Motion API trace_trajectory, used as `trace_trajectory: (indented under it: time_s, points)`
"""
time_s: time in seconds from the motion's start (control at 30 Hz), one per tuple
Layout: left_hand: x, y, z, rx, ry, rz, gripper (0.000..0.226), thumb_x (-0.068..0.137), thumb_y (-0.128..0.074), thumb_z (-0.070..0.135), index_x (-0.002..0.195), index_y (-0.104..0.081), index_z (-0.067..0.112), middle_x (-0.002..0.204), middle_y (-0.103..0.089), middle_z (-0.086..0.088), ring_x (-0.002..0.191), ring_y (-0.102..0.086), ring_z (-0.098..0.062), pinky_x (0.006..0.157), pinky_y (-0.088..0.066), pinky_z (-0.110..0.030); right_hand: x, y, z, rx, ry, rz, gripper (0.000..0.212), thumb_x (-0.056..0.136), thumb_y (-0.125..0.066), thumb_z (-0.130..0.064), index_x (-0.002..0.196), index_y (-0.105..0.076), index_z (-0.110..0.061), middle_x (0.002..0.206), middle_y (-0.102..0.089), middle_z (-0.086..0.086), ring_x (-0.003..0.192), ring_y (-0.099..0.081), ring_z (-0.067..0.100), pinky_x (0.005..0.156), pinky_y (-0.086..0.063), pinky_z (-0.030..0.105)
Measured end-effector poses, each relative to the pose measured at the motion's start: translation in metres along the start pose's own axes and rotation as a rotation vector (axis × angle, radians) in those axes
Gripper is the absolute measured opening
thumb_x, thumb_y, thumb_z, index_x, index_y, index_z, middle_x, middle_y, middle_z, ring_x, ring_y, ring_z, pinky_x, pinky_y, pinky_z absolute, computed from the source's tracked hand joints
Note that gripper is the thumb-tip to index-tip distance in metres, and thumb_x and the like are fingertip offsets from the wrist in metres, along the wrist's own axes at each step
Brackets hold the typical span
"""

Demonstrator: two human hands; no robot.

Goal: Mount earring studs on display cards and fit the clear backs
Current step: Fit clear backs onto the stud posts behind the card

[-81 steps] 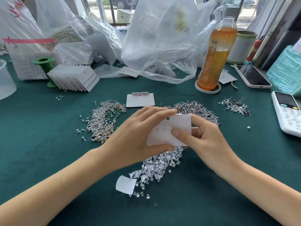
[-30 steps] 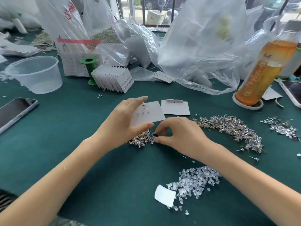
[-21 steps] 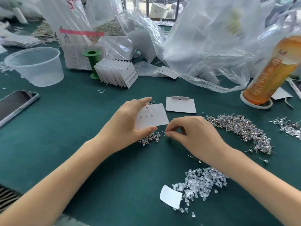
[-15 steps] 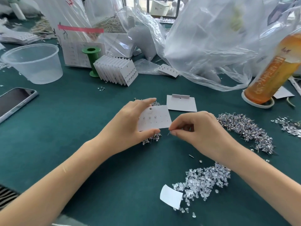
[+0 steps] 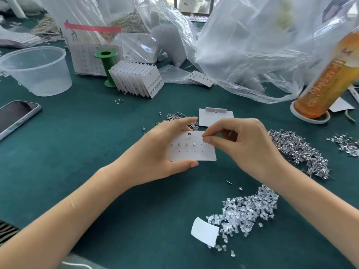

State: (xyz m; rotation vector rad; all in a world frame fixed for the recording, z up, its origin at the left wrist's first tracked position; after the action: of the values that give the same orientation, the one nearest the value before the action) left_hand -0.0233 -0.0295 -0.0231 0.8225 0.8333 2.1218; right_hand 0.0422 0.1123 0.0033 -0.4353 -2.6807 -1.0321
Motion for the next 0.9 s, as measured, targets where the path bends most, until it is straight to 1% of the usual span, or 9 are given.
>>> trace_trajectory:
  time_s: [0.1,0.27,0.43,0.5,0.67,0.73,0.77,0.83,0.9]
  points:
    - [0.000,0.000,0.002,-0.038,-0.009,-0.002,0.080,0.070,-0.077,0.044,0.139,-0.038,0.029,0.120,-0.054,0.018,0.114,-0.047,0.009,0.097,-0.031,-0.006,-0.001,-0.002,0.001,-0.027,0.002,-0.014,0.013,0.078,-0.078,-0.013,0.074,-0.072,-0.024,0.050,-0.040,-0.008,0.050,-0.035,0.006,0.051,-0.029,0.014]
    - [0.001,0.000,0.003,-0.066,0.016,-0.004,0.081,0.068,-0.075,0.045,0.139,-0.039,0.029,0.120,-0.059,0.011,0.114,-0.051,0.003,0.100,-0.037,-0.016,-0.004,-0.001,-0.002,-0.077,0.048,-0.005,0.011,0.079,-0.076,-0.011,0.075,-0.071,-0.021,0.053,-0.041,-0.009,0.052,-0.038,0.005,0.054,-0.032,0.011]
    - [0.000,0.000,0.002,-0.074,0.021,-0.005,0.082,0.069,-0.080,0.040,0.139,-0.039,0.028,0.118,-0.058,0.012,0.111,-0.051,0.004,0.096,-0.034,-0.009,-0.007,-0.004,-0.007,-0.125,0.121,-0.005,0.012,0.078,-0.076,-0.003,0.077,-0.071,-0.014,0.058,-0.043,-0.012,0.058,-0.043,0.002,0.058,-0.032,0.008]
    - [0.000,0.001,0.001,-0.071,0.023,0.002,0.081,0.070,-0.080,0.038,0.139,-0.040,0.027,0.117,-0.058,0.013,0.110,-0.052,0.004,0.094,-0.034,-0.008,-0.008,-0.007,-0.009,-0.123,0.164,-0.032,0.010,0.078,-0.076,-0.002,0.079,-0.073,-0.012,0.066,-0.050,-0.015,0.060,-0.045,0.000,0.061,-0.033,0.007]
    - [0.001,0.005,-0.001,-0.086,0.049,0.024,0.080,0.070,-0.079,0.040,0.138,-0.039,0.031,0.117,-0.058,0.013,0.110,-0.053,0.002,0.093,-0.036,-0.010,-0.007,-0.004,-0.008,-0.014,0.138,0.001,0.008,0.082,-0.074,-0.014,0.089,-0.075,-0.017,0.079,-0.061,-0.014,0.065,-0.047,0.010,0.063,-0.035,0.011]
    - [0.001,0.008,-0.006,-0.091,0.086,0.044,0.080,0.069,-0.078,0.045,0.138,-0.038,0.035,0.118,-0.057,0.014,0.111,-0.052,0.002,0.093,-0.037,-0.010,-0.006,0.003,-0.009,0.031,0.136,0.058,0.001,0.082,-0.074,-0.018,0.083,-0.073,-0.019,0.074,-0.062,-0.015,0.063,-0.044,0.011,0.062,-0.033,0.012]
    - [0.001,0.010,-0.009,-0.088,0.108,0.058,0.080,0.068,-0.077,0.046,0.138,-0.037,0.037,0.118,-0.057,0.014,0.111,-0.052,0.003,0.093,-0.036,-0.009,-0.006,0.008,-0.010,0.040,0.146,0.077,0.005,0.082,-0.074,-0.020,0.078,-0.071,-0.019,0.067,-0.059,-0.017,0.059,-0.042,0.009,0.059,-0.032,0.012]
    - [0.001,0.014,-0.015,-0.080,0.142,0.084,0.081,0.068,-0.078,0.045,0.138,-0.037,0.037,0.118,-0.057,0.013,0.111,-0.051,0.000,0.094,-0.037,-0.011,-0.008,0.007,-0.012,0.023,0.154,0.008,0.013,0.081,-0.073,-0.030,0.072,-0.068,-0.022,0.059,-0.054,-0.020,0.053,-0.038,0.006,0.053,-0.030,0.012]
    - [0.002,0.016,-0.019,-0.075,0.167,0.098,0.081,0.069,-0.078,0.043,0.138,-0.036,0.037,0.120,-0.056,0.009,0.113,-0.051,-0.004,0.098,-0.039,-0.020,-0.011,-0.004,-0.012,-0.104,0.139,-0.134,0.018,0.077,-0.069,-0.042,0.072,-0.069,-0.025,0.058,-0.055,-0.021,0.051,-0.042,0.004,0.051,-0.030,0.013]
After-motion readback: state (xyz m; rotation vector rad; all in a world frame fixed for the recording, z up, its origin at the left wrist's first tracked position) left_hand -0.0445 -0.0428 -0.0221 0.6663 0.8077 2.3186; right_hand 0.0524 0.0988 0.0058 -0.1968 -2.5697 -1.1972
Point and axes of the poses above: each hand's wrist, its own x-axis towards the middle knuckle, its own y-axis out of the back of the hand, z = x × y, the point moved 7 cm from there along x, towards the middle knuckle
